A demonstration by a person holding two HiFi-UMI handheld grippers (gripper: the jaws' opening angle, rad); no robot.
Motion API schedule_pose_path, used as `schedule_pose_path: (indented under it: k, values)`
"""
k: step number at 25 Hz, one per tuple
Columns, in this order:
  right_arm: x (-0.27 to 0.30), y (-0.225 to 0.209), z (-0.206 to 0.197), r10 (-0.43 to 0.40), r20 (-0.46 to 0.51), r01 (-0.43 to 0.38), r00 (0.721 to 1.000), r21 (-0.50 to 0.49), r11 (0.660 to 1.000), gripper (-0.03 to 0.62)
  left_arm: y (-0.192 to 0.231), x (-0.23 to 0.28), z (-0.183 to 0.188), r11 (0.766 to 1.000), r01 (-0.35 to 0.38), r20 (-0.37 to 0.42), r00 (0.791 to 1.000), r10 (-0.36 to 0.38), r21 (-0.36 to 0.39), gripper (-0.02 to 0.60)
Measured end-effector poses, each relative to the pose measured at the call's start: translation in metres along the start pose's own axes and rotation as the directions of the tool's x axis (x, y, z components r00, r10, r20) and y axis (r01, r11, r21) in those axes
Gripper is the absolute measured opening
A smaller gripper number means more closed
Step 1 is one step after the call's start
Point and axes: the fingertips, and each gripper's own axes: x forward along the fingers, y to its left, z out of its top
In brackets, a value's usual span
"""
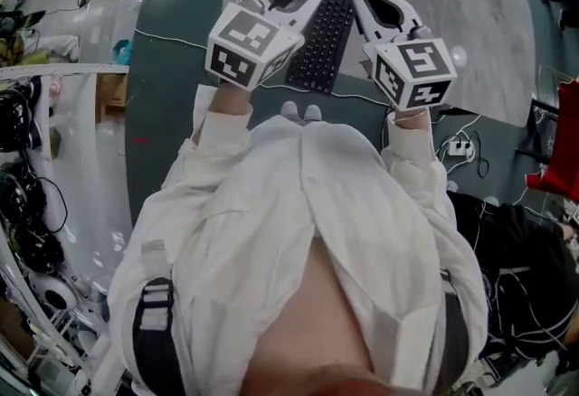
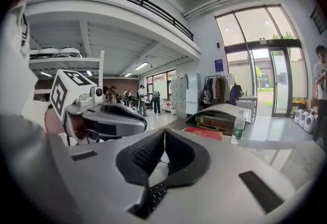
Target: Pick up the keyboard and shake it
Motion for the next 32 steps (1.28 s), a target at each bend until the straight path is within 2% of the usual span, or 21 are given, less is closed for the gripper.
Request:
schedule_pose_path:
  k: [8,13,32]
  values:
    - [-0.012,0.006,0.005,-0.005,0.039,0.006,0.999,-0.011,1.000,0.029,-0.015,-0.002,-0.004,1.000,0.007,0.006,1.000,-0.007,-0.005,0.018]
    - [-0.010,0.008,0.003,-0.002,0.032,0.002,0.999,-0.012,1.000,0.028,-0.015,-0.002,-0.003,0.999,0.025,0.015,1.000,-0.024,-0.047,0.018]
    - [-0.019,0.011,0.005,-0.026,0.047,0.027,0.999,-0.026,0.999,0.028,-0.019,-0.007,-0.002,0.998,0.034,0.036,0.999,-0.032,-0.057,0.018]
